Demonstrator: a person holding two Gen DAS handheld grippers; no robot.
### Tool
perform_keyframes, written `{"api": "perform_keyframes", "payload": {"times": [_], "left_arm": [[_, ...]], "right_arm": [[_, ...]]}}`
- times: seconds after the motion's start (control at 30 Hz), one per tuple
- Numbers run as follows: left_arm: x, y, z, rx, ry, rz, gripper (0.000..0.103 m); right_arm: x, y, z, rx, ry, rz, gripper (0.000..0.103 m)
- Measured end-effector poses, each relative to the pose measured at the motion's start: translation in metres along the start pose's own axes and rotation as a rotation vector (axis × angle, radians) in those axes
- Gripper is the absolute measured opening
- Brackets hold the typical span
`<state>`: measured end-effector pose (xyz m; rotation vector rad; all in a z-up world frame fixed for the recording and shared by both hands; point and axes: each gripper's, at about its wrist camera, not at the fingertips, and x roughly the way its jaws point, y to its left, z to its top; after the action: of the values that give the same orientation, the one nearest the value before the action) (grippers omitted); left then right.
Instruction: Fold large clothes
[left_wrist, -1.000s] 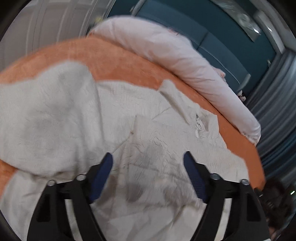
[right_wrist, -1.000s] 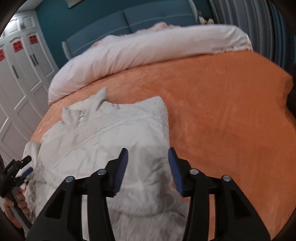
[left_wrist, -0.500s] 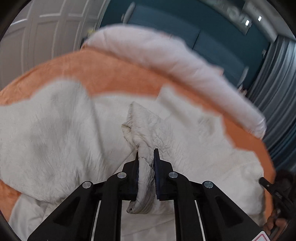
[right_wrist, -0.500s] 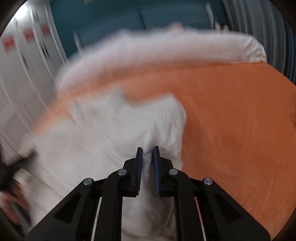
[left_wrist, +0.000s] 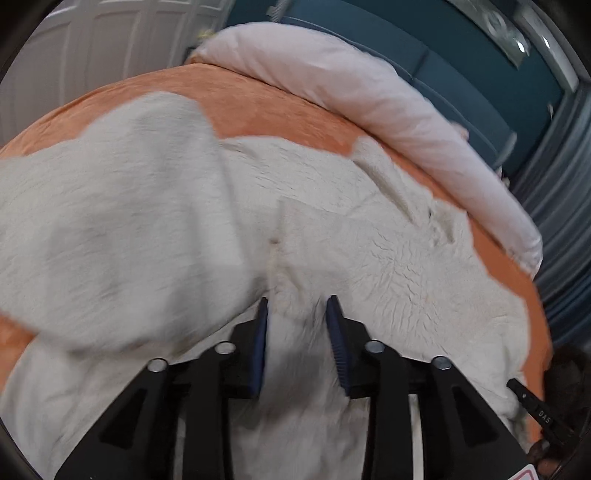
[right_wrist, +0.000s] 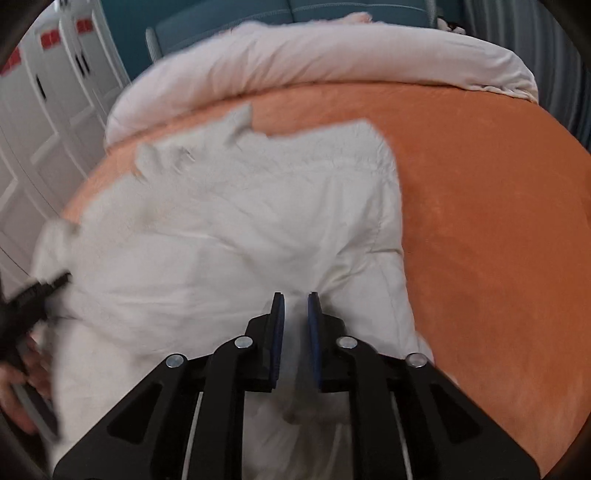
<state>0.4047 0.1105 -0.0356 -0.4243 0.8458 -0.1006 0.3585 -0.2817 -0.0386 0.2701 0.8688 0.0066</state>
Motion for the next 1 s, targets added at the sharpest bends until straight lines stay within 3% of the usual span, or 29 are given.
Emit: {"api": "perform_keyframes", "payload": {"times": [0.1, 0.2, 0.33, 0.53, 0.63, 0.77, 0.8, 0.83, 0.9, 1.0], "left_arm": [[-0.051, 0.032, 0.000, -0.033, -0.060, 0.006, 0.058], [-0.105, 0.091, 0.002, -0.095, -0.133, 0.102, 0.066], [-0.144, 0.183, 0.007, -0.243, -0.169, 0.246, 0.069], [-0.175, 0.305, 0.006, -0.532, -0.207, 0.330, 0.069], [-0.172, 0.337, 0.008, -0.614, -0.221, 0.290, 0.069], [-0.165, 0.341, 0.022, -0.597, -0.261, 0.269, 0.068], [-0.161, 0.338, 0.026, -0.593, -0.258, 0.264, 0.063], [-0.157, 0.334, 0.033, -0.578, -0.255, 0.238, 0.036], [-0.152, 0.323, 0.045, -0.541, -0.226, 0.197, 0.005], [-0.167, 0.274, 0.065, -0.444, -0.296, 0.140, 0.003]], "right_arm": [[-0.047, 0.015, -0.020, -0.031, -0.067, 0.027, 0.014], [-0.076, 0.032, -0.051, -0.049, -0.055, 0.077, 0.014], [-0.095, 0.074, -0.098, -0.114, -0.022, 0.086, 0.020], [-0.084, 0.121, -0.147, -0.231, -0.004, -0.015, 0.029], [-0.078, 0.124, -0.155, -0.250, -0.028, -0.044, 0.031], [-0.074, 0.120, -0.156, -0.222, -0.027, -0.015, 0.032], [-0.073, 0.119, -0.155, -0.216, -0.027, -0.008, 0.032], [-0.075, 0.117, -0.157, -0.212, -0.028, -0.004, 0.032], [-0.074, 0.117, -0.158, -0.208, -0.030, -0.001, 0.033], [-0.073, 0.117, -0.160, -0.209, -0.036, 0.001, 0.034]]}}
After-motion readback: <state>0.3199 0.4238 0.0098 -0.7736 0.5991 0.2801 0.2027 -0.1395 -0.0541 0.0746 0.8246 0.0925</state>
